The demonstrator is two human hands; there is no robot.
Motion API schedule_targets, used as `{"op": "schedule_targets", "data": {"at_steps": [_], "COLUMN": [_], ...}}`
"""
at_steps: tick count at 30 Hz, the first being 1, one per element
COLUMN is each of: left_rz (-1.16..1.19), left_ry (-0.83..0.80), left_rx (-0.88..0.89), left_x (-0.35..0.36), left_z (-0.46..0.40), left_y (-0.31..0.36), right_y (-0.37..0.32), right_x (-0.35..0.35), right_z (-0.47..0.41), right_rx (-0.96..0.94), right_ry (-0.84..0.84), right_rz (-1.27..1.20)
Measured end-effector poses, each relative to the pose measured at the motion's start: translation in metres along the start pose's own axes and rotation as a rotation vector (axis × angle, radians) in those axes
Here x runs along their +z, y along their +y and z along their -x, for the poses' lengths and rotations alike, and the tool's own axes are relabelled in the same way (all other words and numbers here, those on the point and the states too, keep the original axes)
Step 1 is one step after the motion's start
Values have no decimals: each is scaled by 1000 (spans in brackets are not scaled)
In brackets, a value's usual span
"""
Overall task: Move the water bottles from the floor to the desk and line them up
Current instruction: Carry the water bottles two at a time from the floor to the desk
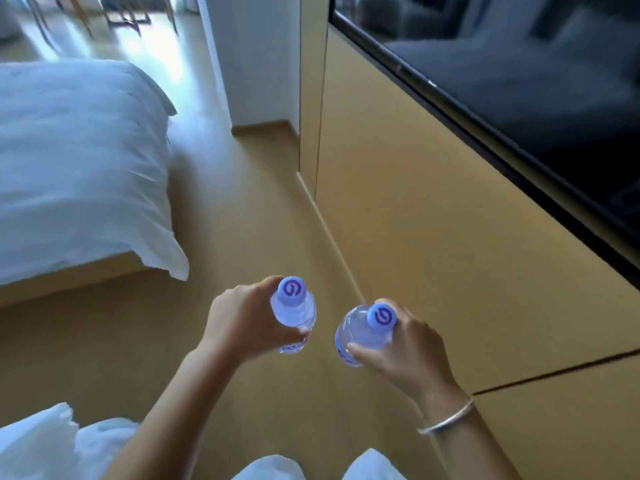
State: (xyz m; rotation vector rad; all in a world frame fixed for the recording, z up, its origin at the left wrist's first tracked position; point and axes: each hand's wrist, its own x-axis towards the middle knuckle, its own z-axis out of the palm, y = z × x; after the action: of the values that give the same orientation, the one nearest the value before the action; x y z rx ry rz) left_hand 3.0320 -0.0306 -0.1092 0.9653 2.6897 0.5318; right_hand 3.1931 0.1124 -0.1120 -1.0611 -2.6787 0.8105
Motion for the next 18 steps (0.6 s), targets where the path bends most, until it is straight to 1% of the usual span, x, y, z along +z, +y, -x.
{"op": "schedule_targets", "data": {"at_steps": [4,9,14,18], "left_rz": [2,16,57,76], "left_ry": [39,68,108,141], "left_rx": [-93,-181,-260,-333], "left_x": [-18,-27,-40,-60], "left_z": [-34,-93,-180,-253], "left_y": [-37,-70,-89,-90], "right_y": [-43,-79,-104,-124], "right_x": [19,39,46,42], "right_z": [-59,-143,-253,-343], "right_rx": [-119,-213,-310,-399], "right_ry": [-82,-177,-257,-285], "right_rz": [26,28,9,76]}}
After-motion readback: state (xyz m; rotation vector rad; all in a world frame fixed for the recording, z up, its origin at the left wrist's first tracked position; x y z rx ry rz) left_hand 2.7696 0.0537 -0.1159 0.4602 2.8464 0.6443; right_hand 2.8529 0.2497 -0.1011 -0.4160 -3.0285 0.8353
